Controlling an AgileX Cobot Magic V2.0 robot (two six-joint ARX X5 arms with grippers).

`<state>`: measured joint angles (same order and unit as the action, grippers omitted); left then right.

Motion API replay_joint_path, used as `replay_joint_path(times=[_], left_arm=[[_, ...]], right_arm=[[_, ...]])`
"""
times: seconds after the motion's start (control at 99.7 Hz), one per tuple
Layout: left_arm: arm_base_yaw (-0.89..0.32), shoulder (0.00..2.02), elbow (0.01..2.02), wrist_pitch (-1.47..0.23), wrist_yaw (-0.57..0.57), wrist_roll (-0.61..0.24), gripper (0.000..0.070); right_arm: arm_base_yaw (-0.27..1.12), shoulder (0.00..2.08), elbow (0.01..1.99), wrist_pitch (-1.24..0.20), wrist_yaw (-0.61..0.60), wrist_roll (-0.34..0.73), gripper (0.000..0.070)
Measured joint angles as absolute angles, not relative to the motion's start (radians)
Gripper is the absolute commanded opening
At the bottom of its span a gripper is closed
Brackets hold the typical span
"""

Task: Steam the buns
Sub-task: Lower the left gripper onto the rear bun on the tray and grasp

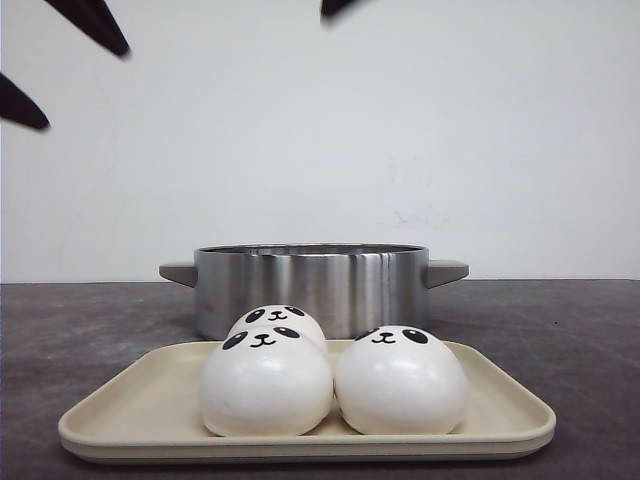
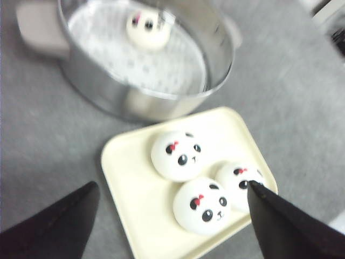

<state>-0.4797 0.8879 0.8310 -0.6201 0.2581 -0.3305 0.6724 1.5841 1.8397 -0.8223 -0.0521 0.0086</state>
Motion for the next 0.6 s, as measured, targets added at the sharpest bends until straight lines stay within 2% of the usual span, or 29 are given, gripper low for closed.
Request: replay_joint_path(times=[0.231, 0.401, 0.602], left_arm=[[-0.619, 1.102, 0.919, -0.654, 0.230, -0.457, 0.0515], [-0.701, 1.272, 0.997, -0.657, 0.168, -0.474, 0.0514], [-0.727, 1.463, 1.066, -0.636, 0.126, -0.479, 0.0514]], right_arm=[[0.828, 1.343, 1.842, -0.910, -0.011, 0.032, 0.0001], [0.920, 1.219, 1.845, -0.931, 0.079, 0.062, 0.0001], [0.949, 1.135, 1.845, -0.952, 0.108, 0.105, 0.0001]])
